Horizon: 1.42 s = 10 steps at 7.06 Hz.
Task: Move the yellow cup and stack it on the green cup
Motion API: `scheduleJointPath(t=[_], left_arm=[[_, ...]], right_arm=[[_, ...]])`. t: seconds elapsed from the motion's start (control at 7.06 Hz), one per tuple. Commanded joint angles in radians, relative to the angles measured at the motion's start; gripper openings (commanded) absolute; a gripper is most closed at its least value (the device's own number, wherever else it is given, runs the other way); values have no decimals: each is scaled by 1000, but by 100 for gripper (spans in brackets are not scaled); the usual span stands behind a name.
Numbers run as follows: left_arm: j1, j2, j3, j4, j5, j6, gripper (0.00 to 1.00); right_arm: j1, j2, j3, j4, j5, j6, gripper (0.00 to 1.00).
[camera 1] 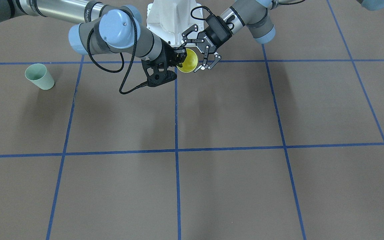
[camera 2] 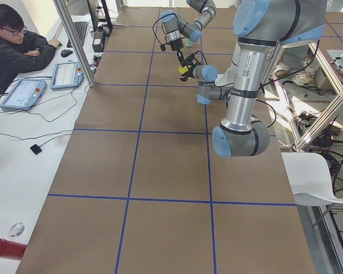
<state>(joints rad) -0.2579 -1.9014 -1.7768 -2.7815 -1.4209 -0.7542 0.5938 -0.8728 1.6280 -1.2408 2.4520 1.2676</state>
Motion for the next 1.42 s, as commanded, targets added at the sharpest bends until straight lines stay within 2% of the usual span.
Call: scheduleJointPath(t=[0.0,0.28,0.57,0.85,1.13,1.27], left_arm=[[-1,5,-4,2,0,-1,100],[-7,10,-15,3,2,-2,100],[-18,24,-33,2,2,-4,100],[-53,30,-32,17,54,-5,100],[-169,76,-35,121,73,-43,100],[-237,88,-35,213,65,-45,100]], right_arm=[[41,-15,6,-3,-2,0,0],[96,-50,9,-5,-31,-14,0],[155,-104,18,-5,-164,-90,0],[204,-161,82,-6,-336,-166,0],[315,-245,160,-14,-352,-360,0],[352,-309,212,-16,-353,-426,0]])
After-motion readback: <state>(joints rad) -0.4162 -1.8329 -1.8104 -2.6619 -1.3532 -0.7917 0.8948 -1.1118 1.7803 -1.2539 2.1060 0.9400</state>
